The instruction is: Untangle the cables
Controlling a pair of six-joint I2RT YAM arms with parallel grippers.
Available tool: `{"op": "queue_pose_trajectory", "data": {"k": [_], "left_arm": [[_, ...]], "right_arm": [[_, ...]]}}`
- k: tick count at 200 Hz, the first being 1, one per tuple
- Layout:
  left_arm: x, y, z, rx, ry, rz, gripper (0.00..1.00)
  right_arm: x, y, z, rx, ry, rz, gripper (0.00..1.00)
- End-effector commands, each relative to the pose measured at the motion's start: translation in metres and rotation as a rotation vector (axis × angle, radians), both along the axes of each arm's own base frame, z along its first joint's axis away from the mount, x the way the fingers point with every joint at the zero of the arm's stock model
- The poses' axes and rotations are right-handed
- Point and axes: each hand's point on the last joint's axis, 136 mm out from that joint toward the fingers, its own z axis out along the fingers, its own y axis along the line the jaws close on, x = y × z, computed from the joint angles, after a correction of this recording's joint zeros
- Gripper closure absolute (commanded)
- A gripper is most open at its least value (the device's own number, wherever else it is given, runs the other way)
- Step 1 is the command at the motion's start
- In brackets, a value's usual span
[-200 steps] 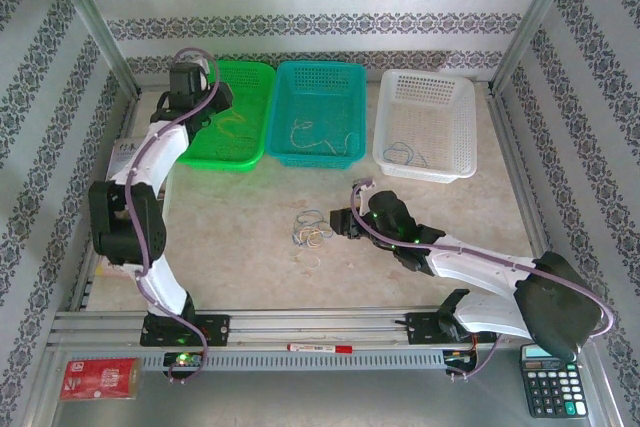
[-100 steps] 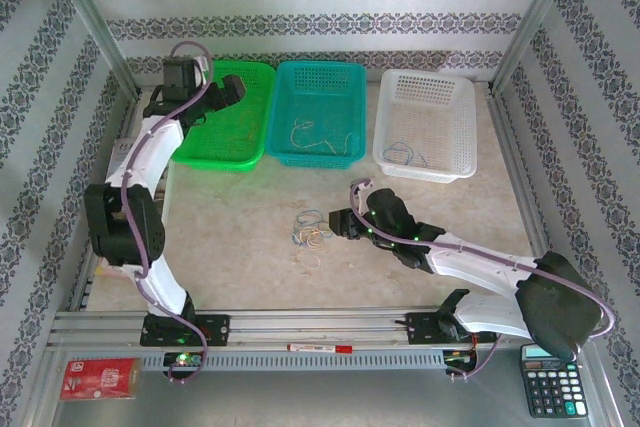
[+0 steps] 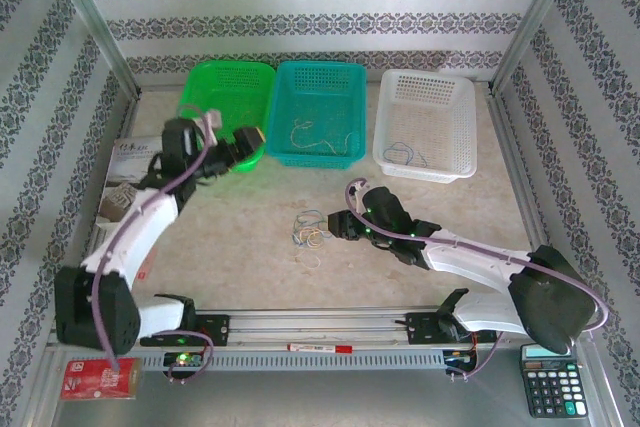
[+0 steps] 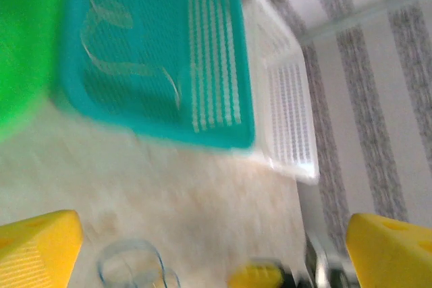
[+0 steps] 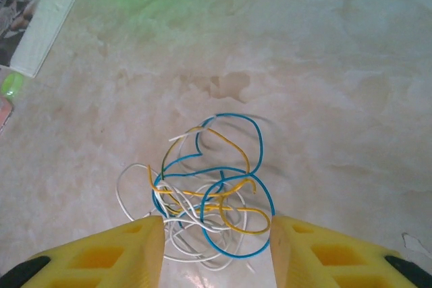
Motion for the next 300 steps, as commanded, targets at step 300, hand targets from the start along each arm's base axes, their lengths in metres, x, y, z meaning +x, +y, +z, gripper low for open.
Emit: {"op": "queue_pose_trajectory", "data": {"k": [300], "left_arm": [[-0.054, 0.026, -0.075, -0.034, 0.117, 0.351, 0.0]], "right_arm": [[0.005, 0.082, -0.062, -0.32, 0.062, 0.25, 0.78]]}}
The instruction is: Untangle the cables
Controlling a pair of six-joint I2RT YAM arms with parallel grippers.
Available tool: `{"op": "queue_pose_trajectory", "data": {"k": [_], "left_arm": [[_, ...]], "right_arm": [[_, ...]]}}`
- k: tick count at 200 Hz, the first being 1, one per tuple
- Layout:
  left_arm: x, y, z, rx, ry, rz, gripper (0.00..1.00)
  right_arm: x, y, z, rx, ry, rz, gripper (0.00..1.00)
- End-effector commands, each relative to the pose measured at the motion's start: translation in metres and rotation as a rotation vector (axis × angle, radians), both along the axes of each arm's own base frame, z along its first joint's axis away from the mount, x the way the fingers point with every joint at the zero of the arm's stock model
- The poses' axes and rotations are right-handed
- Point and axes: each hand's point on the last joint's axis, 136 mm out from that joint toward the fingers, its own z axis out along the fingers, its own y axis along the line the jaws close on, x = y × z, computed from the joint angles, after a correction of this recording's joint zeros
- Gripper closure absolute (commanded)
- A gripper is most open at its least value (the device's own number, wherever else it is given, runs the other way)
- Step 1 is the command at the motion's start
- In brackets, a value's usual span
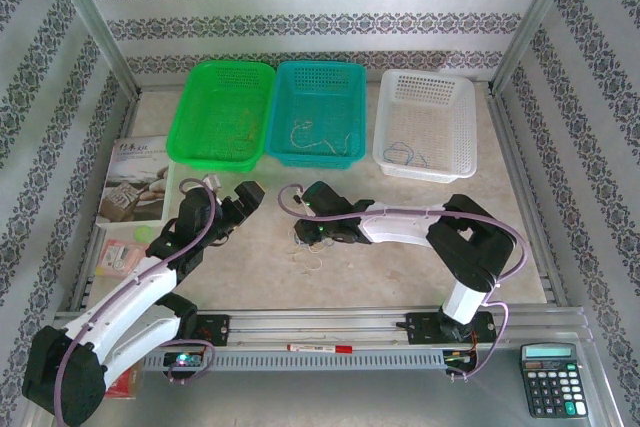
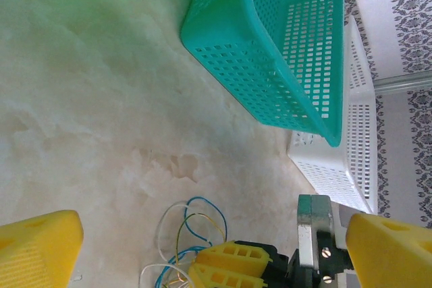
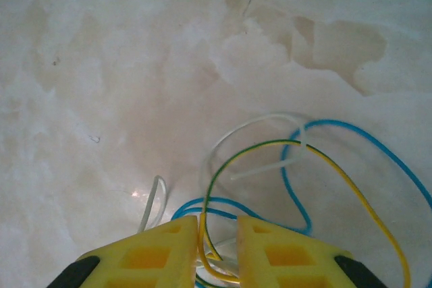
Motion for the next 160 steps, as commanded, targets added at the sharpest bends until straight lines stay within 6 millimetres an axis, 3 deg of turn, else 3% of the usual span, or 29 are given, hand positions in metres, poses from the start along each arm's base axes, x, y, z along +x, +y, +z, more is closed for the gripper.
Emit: {"op": "queue_pose_trajectory", "data": {"k": [1, 29, 67, 160], "left_arm": [[0.001, -0.003, 0.003, -0.029, -0.011, 0.011, 0.0], [0.001, -0.003, 0.004, -0.035, -0.013, 0.009, 0.0], [0.0, -0.005, 0.006, -0.055, -0.019, 0.004, 0.0], [0.004, -0.014, 0.026, -0.075, -0.062, -0.038, 0.0]], "right_arm": [[0.0, 0.0, -0.005, -0.028, -0.014, 0.014, 0.78], [-0.001, 0.001, -0.01, -0.035, -0.004, 0.02, 0.82], [0.0, 0.001, 0.0, -0.02, -0.018, 0.032, 1.0], [0.003, 0.003, 0.11, 0.279, -0.118, 0.042, 1.0]]}}
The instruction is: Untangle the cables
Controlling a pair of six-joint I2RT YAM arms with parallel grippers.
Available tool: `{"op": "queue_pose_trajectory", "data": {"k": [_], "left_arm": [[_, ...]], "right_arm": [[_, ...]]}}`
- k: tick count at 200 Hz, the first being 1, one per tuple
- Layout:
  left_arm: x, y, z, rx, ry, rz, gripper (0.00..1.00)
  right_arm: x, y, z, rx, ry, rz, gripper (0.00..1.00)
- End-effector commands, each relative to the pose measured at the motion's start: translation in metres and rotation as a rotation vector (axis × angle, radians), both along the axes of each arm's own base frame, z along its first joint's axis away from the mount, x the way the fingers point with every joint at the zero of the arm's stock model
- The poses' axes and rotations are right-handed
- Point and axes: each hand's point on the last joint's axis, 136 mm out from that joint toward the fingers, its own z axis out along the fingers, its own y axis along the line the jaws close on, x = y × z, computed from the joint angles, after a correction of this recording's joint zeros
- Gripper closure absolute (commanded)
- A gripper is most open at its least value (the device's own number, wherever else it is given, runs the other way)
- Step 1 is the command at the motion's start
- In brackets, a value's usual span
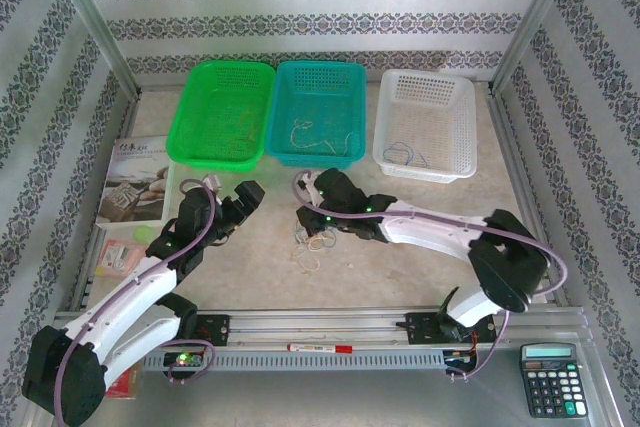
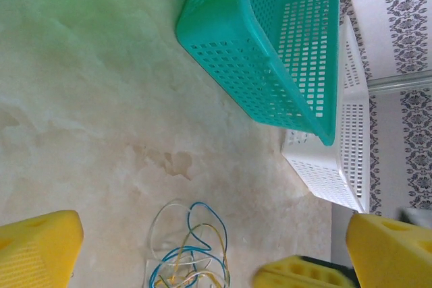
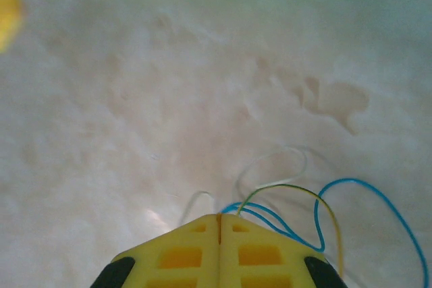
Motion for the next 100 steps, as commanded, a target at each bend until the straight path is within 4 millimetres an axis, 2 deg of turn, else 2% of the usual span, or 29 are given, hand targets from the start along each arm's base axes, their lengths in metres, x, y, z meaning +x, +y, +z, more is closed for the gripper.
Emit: {"op": "queue_pose_trajectory", "data": {"k": [1, 57, 100], "left_arm": [[0.005, -0.011, 0.025, -0.05, -0.068, -0.03, 0.0], [0.009, -0.025, 0.04, -0.121, -0.092, -0.078, 0.0], [0.011, -0.035, 0.048, -0.125, -0.14, -0.135, 0.0]], "right_arm": [[-0.002, 0.001, 0.024, 0.099, -0.01, 0.019, 1.0], [-0.008, 0.002, 0.065, 0.277, -0.059, 0.055, 1.0], [-0.004, -0.005, 0.094, 0.367, -0.087, 0.033, 1.0]]}}
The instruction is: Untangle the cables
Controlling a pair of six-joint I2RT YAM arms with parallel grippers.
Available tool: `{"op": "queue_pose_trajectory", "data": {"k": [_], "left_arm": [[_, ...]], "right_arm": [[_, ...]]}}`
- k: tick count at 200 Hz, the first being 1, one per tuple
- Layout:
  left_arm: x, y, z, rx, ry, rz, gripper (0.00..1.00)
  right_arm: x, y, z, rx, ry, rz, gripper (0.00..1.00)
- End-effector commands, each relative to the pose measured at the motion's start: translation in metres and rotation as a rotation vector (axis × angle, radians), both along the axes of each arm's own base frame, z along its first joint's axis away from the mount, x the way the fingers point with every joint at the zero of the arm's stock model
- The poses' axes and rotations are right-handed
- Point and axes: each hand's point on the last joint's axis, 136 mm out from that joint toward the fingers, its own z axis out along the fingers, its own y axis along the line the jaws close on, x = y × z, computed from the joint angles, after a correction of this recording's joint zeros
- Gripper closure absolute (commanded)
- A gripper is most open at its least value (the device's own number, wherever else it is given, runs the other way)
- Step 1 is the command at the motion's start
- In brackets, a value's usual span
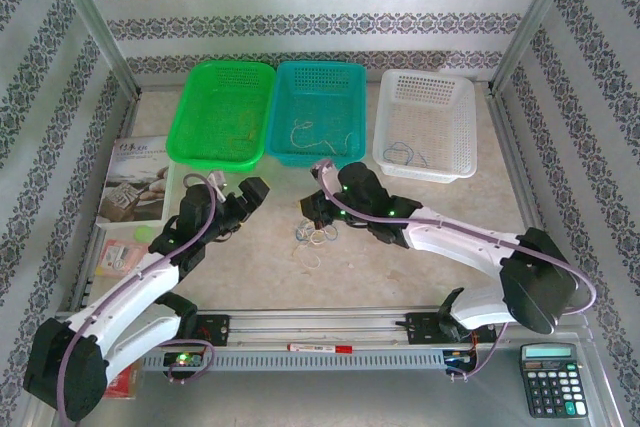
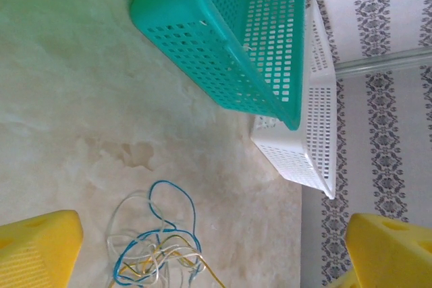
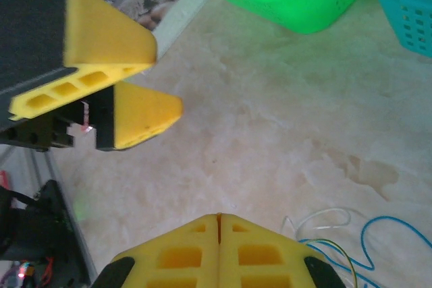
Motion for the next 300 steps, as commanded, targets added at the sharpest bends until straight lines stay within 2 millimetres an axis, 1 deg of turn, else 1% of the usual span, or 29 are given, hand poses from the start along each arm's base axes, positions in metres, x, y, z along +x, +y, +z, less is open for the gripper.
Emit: {"op": "queue_pose_trajectory", "data": {"k": [1, 27, 40, 59, 74, 103, 121, 143, 182, 221, 252, 271, 300], "left_arm": [[0.005, -0.016, 0.033, -0.048, -0.108, -0.061, 0.0], [0.004, -0.02, 0.039, -0.009, -0.195, -0.112, 0.0], [0.002, -0.024, 0.04, 0.037, -0.241, -0.155, 0.03], [-0.003, -0.03, 0.042, 0.085, -0.291, -0.215, 0.07], [-0.006, -0.036, 0.048, 0.109, -0.337, -0.261, 0.11], [-0.015, -0.053, 0.057, 0.149, -0.419, -0.355, 0.18], [-0.02, -0.065, 0.06, 0.151, -0.462, -0.413, 0.22], [-0.024, -0.08, 0.058, 0.148, -0.486, -0.469, 0.27], [-0.025, -0.099, 0.061, 0.128, -0.528, -0.513, 0.35], [-0.025, -0.113, 0.066, 0.108, -0.554, -0.539, 0.41], [-0.024, -0.118, 0.067, 0.106, -0.56, -0.544, 0.45], [-0.023, -0.121, 0.066, 0.106, -0.56, -0.545, 0.52], [-0.02, -0.124, 0.065, 0.108, -0.56, -0.546, 0.59]], "right_arm": [[0.002, -0.001, 0.034, 0.11, -0.038, 0.001, 1.0], [0.006, -0.005, 0.054, 0.152, -0.052, -0.017, 1.0], [0.008, -0.007, 0.062, 0.17, -0.054, -0.022, 1.0], [0.011, -0.008, 0.068, 0.183, -0.049, -0.027, 1.0], [0.012, -0.009, 0.072, 0.194, -0.047, -0.029, 1.0], [0.012, -0.007, 0.078, 0.208, -0.043, -0.022, 1.0], [0.012, -0.006, 0.079, 0.208, -0.039, -0.018, 1.0], [0.013, -0.006, 0.079, 0.211, -0.033, -0.02, 1.0], [0.014, -0.006, 0.077, 0.209, -0.027, -0.021, 1.0], [0.014, -0.006, 0.075, 0.206, -0.024, -0.024, 1.0], [0.014, -0.006, 0.075, 0.21, -0.022, -0.026, 1.0], [0.012, -0.006, 0.075, 0.211, -0.02, -0.023, 1.0], [0.012, -0.007, 0.077, 0.216, -0.023, -0.023, 1.0]]}}
